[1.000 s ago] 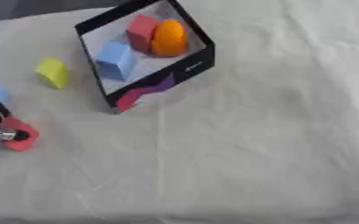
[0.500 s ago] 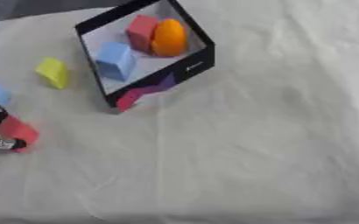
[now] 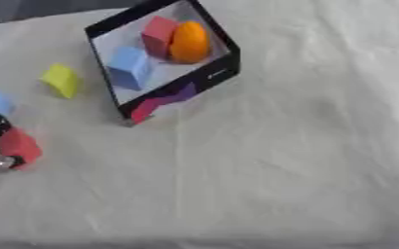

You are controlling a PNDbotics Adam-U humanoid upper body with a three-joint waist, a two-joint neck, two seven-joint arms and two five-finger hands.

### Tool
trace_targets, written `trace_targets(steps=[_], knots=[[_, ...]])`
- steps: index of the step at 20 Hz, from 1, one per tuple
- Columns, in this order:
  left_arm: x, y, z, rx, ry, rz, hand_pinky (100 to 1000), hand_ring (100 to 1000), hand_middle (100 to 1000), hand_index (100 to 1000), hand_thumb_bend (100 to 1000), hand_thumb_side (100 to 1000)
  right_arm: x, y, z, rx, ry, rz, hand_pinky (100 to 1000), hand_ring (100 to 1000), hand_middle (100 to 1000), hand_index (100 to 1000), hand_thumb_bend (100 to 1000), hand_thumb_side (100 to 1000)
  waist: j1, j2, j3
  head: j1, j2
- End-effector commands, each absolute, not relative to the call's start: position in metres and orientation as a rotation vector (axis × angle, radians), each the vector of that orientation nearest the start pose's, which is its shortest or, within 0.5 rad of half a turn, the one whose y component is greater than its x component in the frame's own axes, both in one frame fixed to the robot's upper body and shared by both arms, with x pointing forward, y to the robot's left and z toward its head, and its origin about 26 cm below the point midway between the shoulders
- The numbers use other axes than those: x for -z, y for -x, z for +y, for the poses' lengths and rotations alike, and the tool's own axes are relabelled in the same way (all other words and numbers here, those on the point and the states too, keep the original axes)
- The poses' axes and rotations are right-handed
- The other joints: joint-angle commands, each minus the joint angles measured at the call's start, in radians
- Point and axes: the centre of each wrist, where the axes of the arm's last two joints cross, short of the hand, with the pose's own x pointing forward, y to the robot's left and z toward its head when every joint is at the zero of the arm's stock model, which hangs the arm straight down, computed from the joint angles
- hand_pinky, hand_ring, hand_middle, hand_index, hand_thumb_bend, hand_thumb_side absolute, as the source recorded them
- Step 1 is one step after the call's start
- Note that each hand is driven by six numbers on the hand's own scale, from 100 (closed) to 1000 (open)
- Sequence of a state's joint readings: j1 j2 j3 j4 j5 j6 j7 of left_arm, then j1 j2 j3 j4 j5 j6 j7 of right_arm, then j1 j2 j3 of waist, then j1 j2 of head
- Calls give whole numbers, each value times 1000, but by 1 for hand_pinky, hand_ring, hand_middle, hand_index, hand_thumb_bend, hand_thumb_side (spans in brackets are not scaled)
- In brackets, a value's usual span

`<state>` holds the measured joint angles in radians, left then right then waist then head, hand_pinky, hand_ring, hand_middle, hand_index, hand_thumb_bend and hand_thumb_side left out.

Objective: Pick up objects on the table and place them in the box.

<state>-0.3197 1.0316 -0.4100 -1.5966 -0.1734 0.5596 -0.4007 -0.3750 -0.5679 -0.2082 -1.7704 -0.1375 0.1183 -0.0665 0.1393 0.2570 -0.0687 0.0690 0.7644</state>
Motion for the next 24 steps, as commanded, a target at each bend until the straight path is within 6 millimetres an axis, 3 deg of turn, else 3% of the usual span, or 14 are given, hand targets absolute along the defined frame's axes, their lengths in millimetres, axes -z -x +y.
trace_targets(steps=[1,5,9,17,24], knots=[[-167,-321,378,1097,-693,-805,674,526,440,613,363,100,-241,-324,-367,-201,490,-2096,772,788,747,874,100,677,9,-18,1,3,6],[-177,-319,374,1122,-712,-845,669,522,435,607,353,100,-241,-324,-367,-200,494,-2095,772,788,747,874,100,676,10,-20,3,1,6],[-208,-318,360,1165,-757,-977,664,517,429,598,319,100,-241,-323,-368,-200,500,-2094,772,787,747,874,100,675,12,-23,7,-3,6],[-319,-312,288,1284,-816,-1477,649,489,406,564,244,100,-239,-322,-371,-200,511,-2086,772,788,748,874,100,674,12,-29,17,-23,6],[-367,-325,239,1354,-764,-1696,641,469,397,554,218,100,-238,-321,-371,-194,507,-2090,772,788,748,875,100,672,2,-30,21,-54,-8]])
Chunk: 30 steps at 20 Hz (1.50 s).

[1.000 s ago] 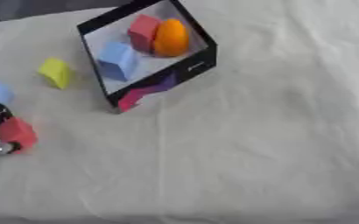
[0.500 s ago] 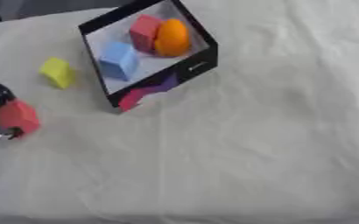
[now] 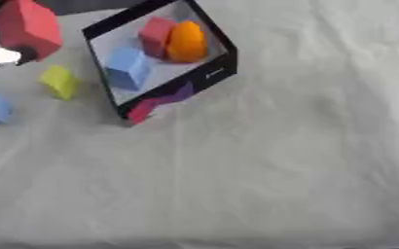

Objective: Pick up objects on the table and place them in the box.

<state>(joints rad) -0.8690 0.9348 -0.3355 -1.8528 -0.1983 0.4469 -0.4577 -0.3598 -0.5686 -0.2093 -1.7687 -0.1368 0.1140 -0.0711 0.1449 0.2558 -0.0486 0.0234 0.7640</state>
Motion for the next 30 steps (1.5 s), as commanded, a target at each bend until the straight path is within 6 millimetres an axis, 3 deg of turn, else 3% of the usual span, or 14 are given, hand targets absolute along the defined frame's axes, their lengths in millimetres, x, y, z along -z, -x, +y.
trace_targets(steps=[1,9,17,30], knots=[[-371,-328,234,1360,-759,-1718,637,465,395,550,206,100,-238,-321,-370,-193,507,-2090,772,788,748,874,100,673,-5,-28,1,-9,-12],[-389,-380,193,1322,-707,-1841,642,460,395,541,168,100,-237,-322,-366,-192,486,-2101,772,788,747,875,100,674,-18,-16,-11,12,-32],[-359,-441,176,1389,-674,-1738,669,496,433,561,213,100,-240,-324,-360,-190,449,-2118,773,788,747,875,100,674,-22,-9,-31,38,-38],[-332,-465,176,1587,-609,-1629,716,586,531,597,300,100,-240,-326,-357,-193,435,-2120,773,788,747,875,100,675,-22,-10,-36,43,-36]])
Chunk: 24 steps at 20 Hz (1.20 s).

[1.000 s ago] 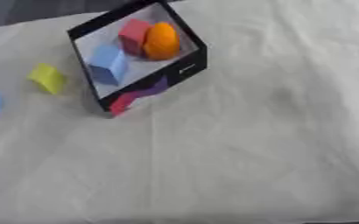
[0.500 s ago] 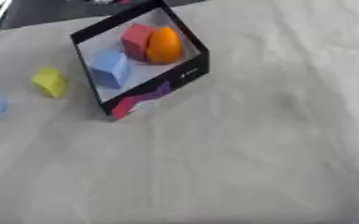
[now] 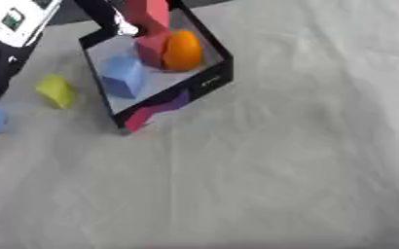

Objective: Pick up objects on the table and place them in the box.

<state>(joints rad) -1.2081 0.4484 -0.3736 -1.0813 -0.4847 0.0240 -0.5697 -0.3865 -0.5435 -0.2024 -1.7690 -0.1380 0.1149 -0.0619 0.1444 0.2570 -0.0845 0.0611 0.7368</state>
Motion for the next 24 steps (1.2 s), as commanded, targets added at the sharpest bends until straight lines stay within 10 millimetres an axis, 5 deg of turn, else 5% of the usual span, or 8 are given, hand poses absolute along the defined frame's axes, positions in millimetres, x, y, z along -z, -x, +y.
trace_targets(steps=[1,5,9,19,24], knots=[[-331,-465,176,1597,-608,-1619,719,591,537,604,309,100,-240,-326,-357,-194,434,-2120,773,788,747,875,100,675,-21,-11,0,6,-8],[-328,-467,177,1650,-607,-1568,750,648,595,661,420,100,-240,-326,-356,-195,432,-2119,773,788,747,875,100,673,-20,-13,0,7,-4],[-323,-468,180,1670,-601,-1527,777,721,677,727,452,234,-241,-327,-356,-201,432,-2122,773,788,747,874,100,672,-19,-13,-3,6,-6],[-317,-470,183,1702,-610,-1461,842,794,772,823,770,544,-242,-326,-355,-200,432,-2126,774,788,747,874,100,672,-18,-13,-7,1,-3],[-320,-469,188,1670,-627,-1480,831,782,755,809,672,478,-241,-326,-356,-201,434,-2123,774,788,747,874,100,671,-17,-15,-7,-1,1]])
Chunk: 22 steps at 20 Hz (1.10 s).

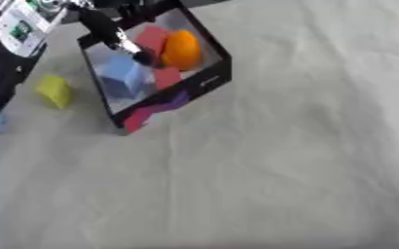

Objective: Pick up objects on the table and place them in the box.

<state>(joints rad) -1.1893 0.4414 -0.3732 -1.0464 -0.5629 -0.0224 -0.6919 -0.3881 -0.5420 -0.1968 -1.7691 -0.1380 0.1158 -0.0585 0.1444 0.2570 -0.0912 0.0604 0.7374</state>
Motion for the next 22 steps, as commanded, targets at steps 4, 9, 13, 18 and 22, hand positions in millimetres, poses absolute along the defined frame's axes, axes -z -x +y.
trace_targets(steps=[4,9,13,18,22], knots=[[-333,-468,213,1592,-668,-1489,826,777,749,801,644,434,-242,-326,-357,-197,436,-2124,774,788,747,874,100,669,-15,-19,4,-4,2],[-347,-465,273,1442,-759,-1429,832,789,758,801,635,396,-242,-325,-359,-193,451,-2119,774,788,747,874,100,669,-10,-21,12,-13,3],[-349,-460,314,1382,-785,-1360,840,800,766,801,634,401,-241,-324,-362,-190,463,-2115,774,788,747,874,100,670,-8,-21,18,-20,5],[-348,-450,342,1414,-761,-1270,846,809,772,802,648,420,-241,-323,-363,-191,474,-2110,774,788,747,874,100,670,-5,-22,24,-25,5],[-346,-439,351,1492,-704,-1237,836,793,757,785,647,412,-241,-323,-364,-190,479,-2109,774,787,747,874,100,670,-2,-21,25,-30,3]])
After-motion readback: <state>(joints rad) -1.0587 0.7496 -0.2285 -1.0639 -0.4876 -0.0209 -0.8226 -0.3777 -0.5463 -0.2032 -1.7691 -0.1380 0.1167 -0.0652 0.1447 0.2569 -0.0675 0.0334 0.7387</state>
